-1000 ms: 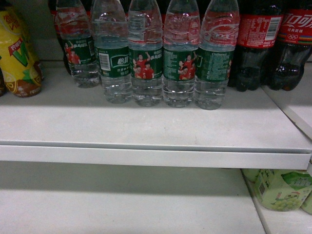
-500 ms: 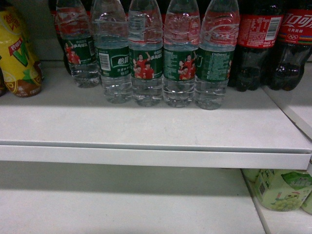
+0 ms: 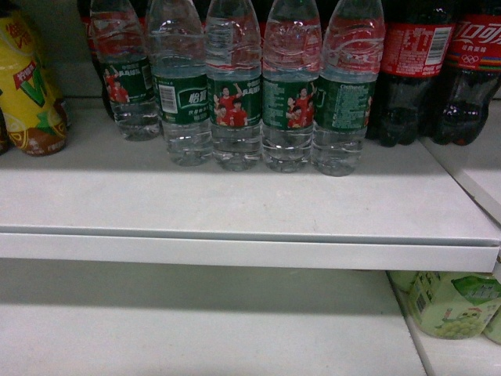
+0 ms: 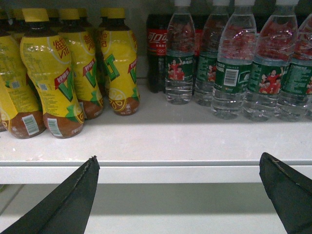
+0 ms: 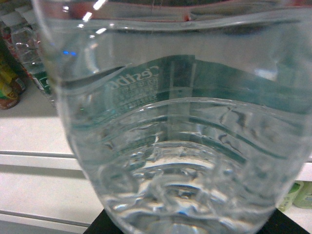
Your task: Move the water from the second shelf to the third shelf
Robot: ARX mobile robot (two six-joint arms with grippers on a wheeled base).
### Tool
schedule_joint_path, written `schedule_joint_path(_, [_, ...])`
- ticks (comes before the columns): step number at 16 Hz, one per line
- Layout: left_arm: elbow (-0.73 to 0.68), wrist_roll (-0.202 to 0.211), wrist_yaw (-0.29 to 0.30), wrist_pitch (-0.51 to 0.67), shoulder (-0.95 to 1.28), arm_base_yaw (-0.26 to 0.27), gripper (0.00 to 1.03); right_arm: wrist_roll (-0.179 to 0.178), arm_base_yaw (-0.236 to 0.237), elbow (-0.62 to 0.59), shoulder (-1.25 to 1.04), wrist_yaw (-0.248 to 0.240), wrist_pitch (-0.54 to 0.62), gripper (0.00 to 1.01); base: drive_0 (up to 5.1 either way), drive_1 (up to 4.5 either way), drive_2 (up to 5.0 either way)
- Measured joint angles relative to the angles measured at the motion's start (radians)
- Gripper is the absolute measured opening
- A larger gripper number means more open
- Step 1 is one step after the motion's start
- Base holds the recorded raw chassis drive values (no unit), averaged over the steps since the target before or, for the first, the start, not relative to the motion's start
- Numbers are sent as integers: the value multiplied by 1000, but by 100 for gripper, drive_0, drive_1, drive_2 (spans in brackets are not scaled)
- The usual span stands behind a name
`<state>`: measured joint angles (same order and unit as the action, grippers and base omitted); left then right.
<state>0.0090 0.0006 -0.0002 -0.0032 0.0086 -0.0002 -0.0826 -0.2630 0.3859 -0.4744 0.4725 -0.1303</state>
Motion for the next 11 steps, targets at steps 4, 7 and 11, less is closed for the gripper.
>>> schedule_joint_path(4, [0, 0, 0, 0, 0, 0, 98, -3, 0, 0, 0, 0, 0, 37, 0, 0, 0])
schedule_joint_path(7, [0, 0, 0, 0, 0, 0, 98, -3, 0, 0, 0, 0, 0, 37, 0, 0, 0])
schedule_joint_path(11, [0, 0, 0, 0, 0, 0, 98, -4, 0, 0, 0, 0, 0, 37, 0, 0, 0])
